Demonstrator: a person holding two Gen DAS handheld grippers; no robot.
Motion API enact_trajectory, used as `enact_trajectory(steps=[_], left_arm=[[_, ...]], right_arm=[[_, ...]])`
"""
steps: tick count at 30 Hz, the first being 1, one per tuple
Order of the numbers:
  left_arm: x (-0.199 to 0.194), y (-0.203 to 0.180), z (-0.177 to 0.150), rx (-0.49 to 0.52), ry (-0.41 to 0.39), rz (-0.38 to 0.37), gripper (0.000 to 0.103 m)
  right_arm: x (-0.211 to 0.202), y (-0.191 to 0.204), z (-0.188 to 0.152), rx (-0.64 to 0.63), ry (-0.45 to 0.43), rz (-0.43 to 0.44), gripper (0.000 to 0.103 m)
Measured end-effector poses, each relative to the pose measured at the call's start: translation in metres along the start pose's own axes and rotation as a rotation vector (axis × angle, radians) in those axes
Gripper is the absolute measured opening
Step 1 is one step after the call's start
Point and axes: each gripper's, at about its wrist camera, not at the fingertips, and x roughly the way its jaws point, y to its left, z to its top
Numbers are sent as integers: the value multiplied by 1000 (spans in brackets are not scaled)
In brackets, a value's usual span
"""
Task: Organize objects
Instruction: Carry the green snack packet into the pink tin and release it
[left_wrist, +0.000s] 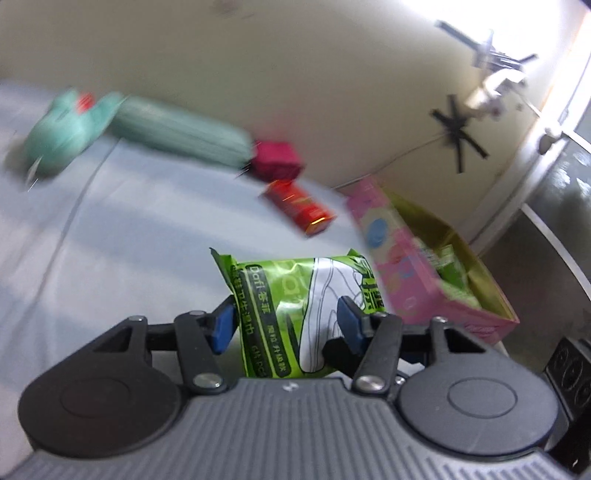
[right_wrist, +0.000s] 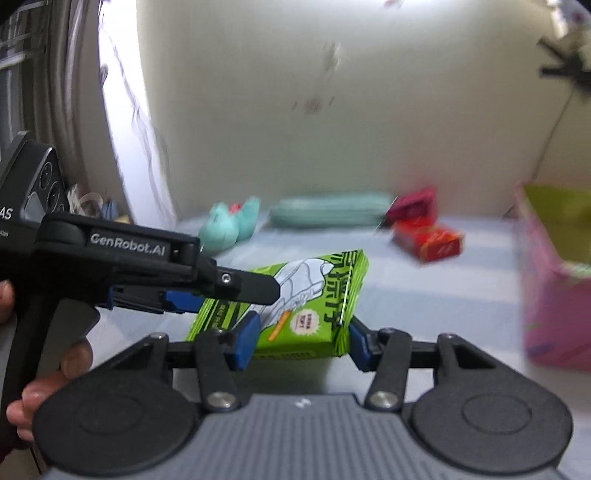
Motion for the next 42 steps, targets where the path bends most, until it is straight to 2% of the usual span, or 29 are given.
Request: enact_trajectory(steps=[3, 7, 10, 15, 17, 19, 21, 22, 25, 28, 30, 35, 39, 42], left_arm=[[15, -37, 16, 83, -17, -49, 59], [52, -92, 29, 166, 6, -129, 59], [88, -131, 28, 226, 33, -157, 59], [149, -175, 28, 258, 92, -172, 59], [167, -183, 29, 259, 102, -169, 59], [186, -191, 31, 267, 110, -157, 62], [199, -195, 30, 276, 111, -114, 62], [202, -196, 28, 281, 107, -92, 62], [199, -200, 21, 316, 72, -62, 67], [186, -203, 17, 353, 32, -24, 67], [171, -202, 17, 350, 8, -31, 67], [146, -205, 19, 385, -34, 27, 67], [123, -199, 11, 408, -50, 45, 67], [109, -193, 2, 445, -69, 76, 68]], right_arm=[[-22, -22, 12, 20, -83, -70, 49], [-50, -62, 24, 26, -157, -202, 49], [-59, -99, 27, 56, -163, -286, 49], [-52, -153, 37, 97, -114, -380, 51], [-46, -173, 39, 113, -95, -389, 55], [-35, -188, 40, 115, -88, -412, 67], [-32, -202, 35, 140, -108, -450, 79], [-30, -206, 31, 151, -101, -458, 78], [-39, -209, 23, 138, -103, -458, 79], [-45, -205, 21, 136, -120, -485, 79], [-52, -200, 19, 147, -138, -483, 79], [-71, -181, 13, 123, -229, -523, 81], [-87, -169, 9, 128, -313, -532, 81], [-94, -165, 1, 157, -342, -542, 81]])
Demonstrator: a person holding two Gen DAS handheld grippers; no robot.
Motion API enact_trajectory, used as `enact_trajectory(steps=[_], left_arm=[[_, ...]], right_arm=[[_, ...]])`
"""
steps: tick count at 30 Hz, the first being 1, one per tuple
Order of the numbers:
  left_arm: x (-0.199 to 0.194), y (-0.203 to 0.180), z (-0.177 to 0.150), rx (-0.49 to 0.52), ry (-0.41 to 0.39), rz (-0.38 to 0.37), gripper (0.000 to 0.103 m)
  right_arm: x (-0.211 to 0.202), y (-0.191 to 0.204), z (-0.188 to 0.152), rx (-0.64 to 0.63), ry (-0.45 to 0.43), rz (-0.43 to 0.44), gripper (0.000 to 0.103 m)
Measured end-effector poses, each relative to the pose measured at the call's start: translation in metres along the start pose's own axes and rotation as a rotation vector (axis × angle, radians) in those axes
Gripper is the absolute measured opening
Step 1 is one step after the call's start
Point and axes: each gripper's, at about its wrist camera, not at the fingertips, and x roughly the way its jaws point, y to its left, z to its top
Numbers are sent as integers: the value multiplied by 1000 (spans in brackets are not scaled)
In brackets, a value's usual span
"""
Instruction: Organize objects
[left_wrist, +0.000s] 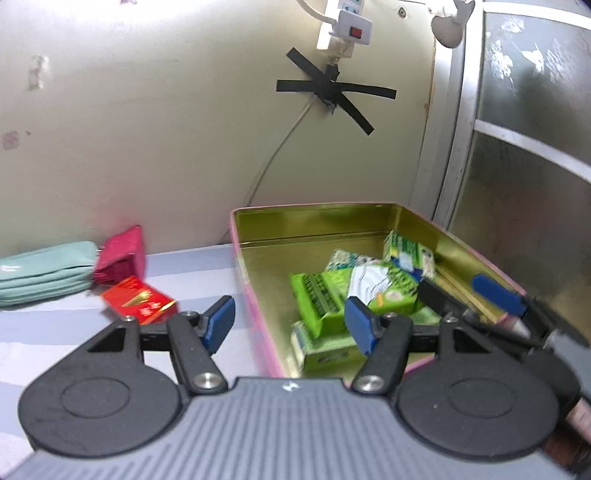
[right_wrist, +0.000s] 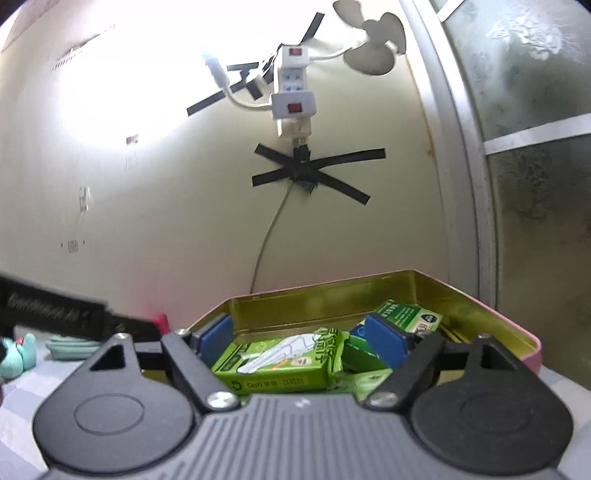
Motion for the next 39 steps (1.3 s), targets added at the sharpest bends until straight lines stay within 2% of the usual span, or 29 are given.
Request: enact_trajectory(steps=[7, 14, 19, 21, 27, 31, 34, 39], left_arm=[[-18, 15, -28, 23, 31, 49, 70], [-22, 39, -53, 4, 87, 101, 70], [-22, 55, -65, 3, 113, 145, 70], [-22, 61, -70, -2, 120, 158, 70], [-22, 78, -85, 16, 140, 207, 70], [-19, 95, -94, 5, 162, 226, 71], [-21, 107, -96, -6, 156, 235, 77], [-24, 126, -99, -7, 148, 255, 77]], right_arm=[[-21, -7, -11, 55, -30, -23, 81], [-27, -10, -17, 103, 22, -32, 81], [-28, -9, -28, 128, 90, -13, 81], [-31, -8, -28, 125, 87, -3, 81], [-31, 8, -30, 67, 197, 52, 81], [-23, 24, -35, 0, 272, 53, 81], [-17, 31, -39, -27, 330, 52, 80], [-10, 47, -46, -84, 410, 54, 79]])
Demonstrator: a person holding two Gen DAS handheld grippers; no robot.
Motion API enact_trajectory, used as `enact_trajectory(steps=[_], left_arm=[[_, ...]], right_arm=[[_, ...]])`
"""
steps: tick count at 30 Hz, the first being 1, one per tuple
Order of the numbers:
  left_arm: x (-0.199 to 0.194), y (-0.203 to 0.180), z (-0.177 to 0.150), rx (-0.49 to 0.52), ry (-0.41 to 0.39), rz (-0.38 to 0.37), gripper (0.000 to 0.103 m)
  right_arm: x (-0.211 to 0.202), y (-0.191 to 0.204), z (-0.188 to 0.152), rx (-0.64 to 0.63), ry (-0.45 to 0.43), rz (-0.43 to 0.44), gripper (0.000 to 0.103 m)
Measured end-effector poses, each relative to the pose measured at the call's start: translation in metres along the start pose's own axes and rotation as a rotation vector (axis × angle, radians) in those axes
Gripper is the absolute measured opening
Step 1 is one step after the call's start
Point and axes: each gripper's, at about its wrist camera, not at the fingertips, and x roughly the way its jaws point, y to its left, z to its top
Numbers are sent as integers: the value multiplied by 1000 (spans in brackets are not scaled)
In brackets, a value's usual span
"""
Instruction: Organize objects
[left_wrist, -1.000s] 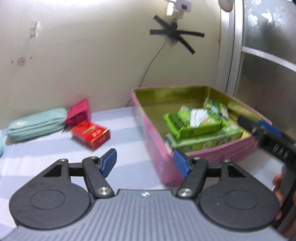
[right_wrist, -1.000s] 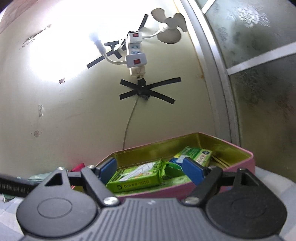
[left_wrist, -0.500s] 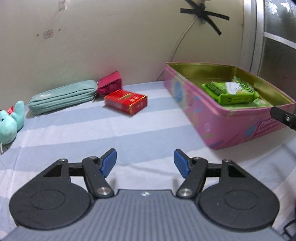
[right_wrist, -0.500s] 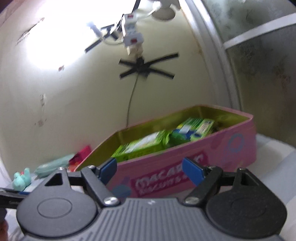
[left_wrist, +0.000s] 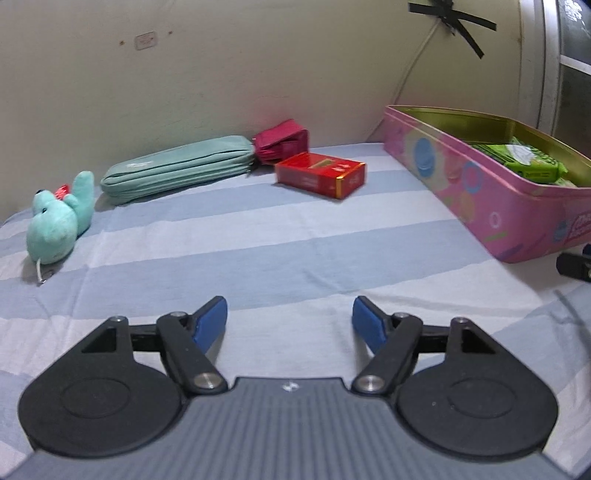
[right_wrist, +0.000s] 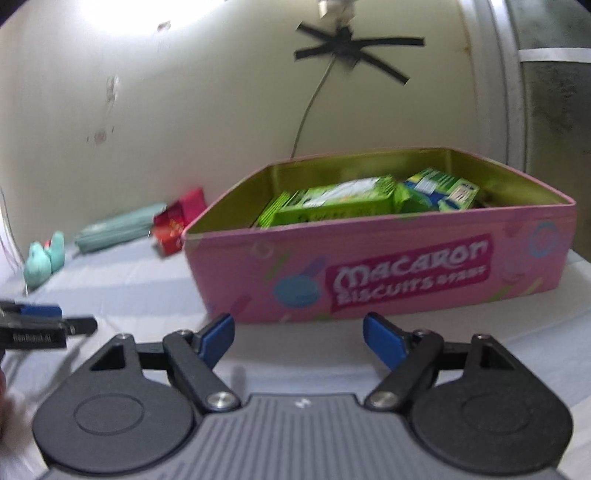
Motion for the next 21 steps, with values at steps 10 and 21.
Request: enact_trajectory(steps=[10, 21], left_arm=[[1, 38, -5, -11, -7, 51, 78], [7, 74, 0, -34, -11, 104, 78]], right_arm=[[9, 53, -9, -168, 73, 53, 80], [29, 132, -4, -297, 112, 199, 79]])
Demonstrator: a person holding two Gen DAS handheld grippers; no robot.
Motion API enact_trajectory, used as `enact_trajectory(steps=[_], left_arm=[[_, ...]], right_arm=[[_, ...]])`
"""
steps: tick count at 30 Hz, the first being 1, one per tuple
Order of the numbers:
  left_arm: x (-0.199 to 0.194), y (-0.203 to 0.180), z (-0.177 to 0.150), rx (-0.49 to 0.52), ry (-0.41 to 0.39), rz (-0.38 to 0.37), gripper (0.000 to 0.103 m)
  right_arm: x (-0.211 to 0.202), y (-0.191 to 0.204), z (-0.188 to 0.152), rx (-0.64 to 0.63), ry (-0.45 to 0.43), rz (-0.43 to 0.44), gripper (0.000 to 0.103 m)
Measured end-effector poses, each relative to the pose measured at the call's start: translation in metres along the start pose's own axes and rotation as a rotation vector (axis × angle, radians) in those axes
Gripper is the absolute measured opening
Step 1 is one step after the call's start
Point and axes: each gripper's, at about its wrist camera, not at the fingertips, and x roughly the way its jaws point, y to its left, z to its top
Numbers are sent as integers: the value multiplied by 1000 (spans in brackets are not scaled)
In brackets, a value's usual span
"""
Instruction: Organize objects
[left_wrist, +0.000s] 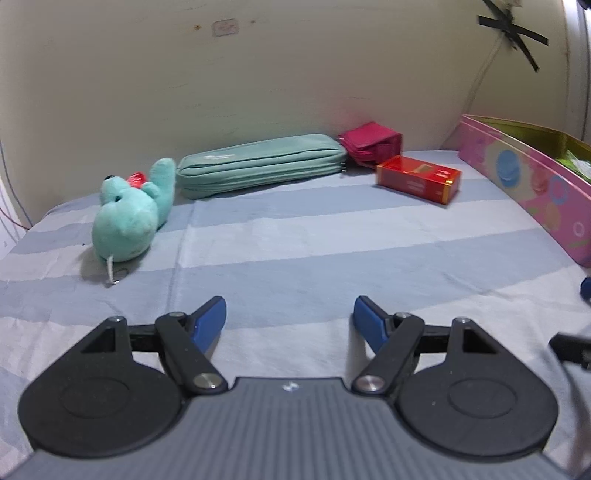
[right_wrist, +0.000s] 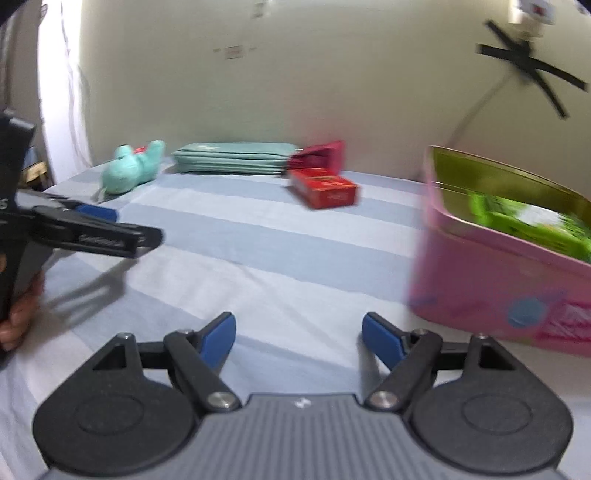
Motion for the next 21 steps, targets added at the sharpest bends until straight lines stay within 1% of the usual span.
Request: enact_trajectory(steps=[2, 4, 6, 9, 11, 13, 15, 16, 19, 20, 21], left_arm=[[3, 8, 2, -25, 3, 7, 78], [5, 16, 2, -69, 11, 10, 78], [7, 27, 2, -135, 25, -14, 78], [4, 30, 0, -177, 12, -21, 78], [4, 30, 0, -185, 2, -25, 78], [2, 31, -1, -198, -9, -18, 78], [3, 34, 0, -207, -13, -23, 78], [4, 35, 0, -212, -14, -26, 78], [6, 38, 0, -225, -12, -38, 78], [6, 38, 0, -228, -13, -42, 78], [7, 39, 0, -230, -13, -45, 78]], right_arm=[[10, 6, 7, -15, 11, 18, 79], [19, 13, 15, -36, 19, 35, 83], [31, 16, 24, -41, 23, 55, 84], [48, 17, 40, -34, -15, 29, 84], [59, 10, 56, -9, -65, 4, 85], [74, 2, 75, 13, -109, -38, 89], [94, -6, 93, 23, -128, -82, 91], [106, -10, 100, 30, -122, -94, 93], [139, -24, 116, 53, -82, -123, 95], [150, -27, 120, 61, -50, -128, 96], [162, -31, 125, 82, 9, -110, 96]])
